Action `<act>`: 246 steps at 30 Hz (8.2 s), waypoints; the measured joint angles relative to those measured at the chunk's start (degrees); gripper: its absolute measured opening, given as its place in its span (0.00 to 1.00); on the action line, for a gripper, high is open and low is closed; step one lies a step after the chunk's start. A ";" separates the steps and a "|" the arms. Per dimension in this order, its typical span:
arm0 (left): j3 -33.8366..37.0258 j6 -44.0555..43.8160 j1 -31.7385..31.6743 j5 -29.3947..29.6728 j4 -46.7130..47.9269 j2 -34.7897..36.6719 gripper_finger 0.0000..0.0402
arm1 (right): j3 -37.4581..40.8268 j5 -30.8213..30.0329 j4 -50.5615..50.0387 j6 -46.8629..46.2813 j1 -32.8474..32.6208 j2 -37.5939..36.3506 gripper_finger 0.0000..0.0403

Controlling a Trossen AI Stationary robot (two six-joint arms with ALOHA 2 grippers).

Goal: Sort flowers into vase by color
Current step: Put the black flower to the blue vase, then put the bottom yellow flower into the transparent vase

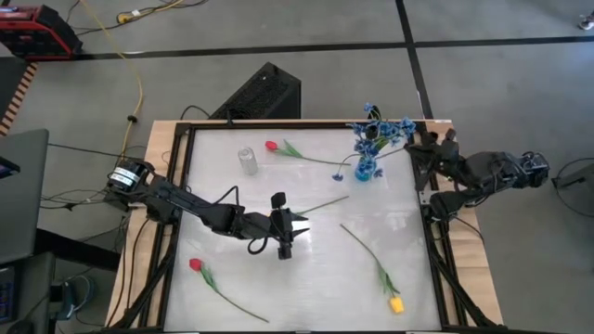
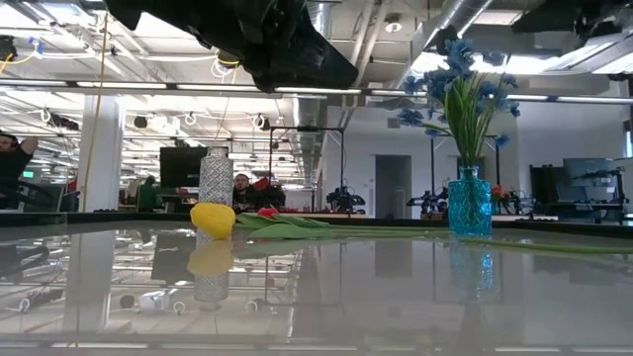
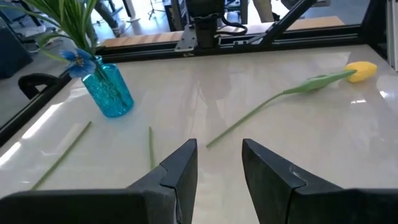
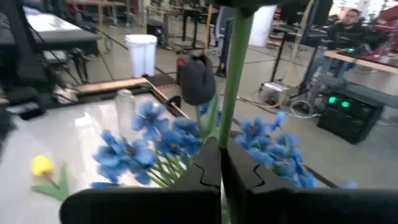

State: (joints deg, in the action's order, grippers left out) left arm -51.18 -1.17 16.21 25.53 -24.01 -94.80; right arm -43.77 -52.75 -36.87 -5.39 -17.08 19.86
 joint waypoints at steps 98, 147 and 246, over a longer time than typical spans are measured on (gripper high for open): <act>0.00 -3.04 2.08 -5.77 1.94 -0.02 0.29 | -3.02 12.43 -8.70 -15.59 11.23 20.57 0.49; -42.01 15.00 -2.79 -22.13 13.36 -32.71 0.29 | 5.49 36.01 -10.44 -37.37 -23.25 24.91 0.59; -53.86 -3.81 1.07 -15.54 67.78 -35.43 0.33 | 17.20 30.03 8.94 -36.15 -28.04 25.57 0.59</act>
State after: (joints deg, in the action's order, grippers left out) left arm -105.04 -4.98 17.28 10.00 43.77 -130.23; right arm -26.57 -22.72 -27.93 -41.54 -45.12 45.43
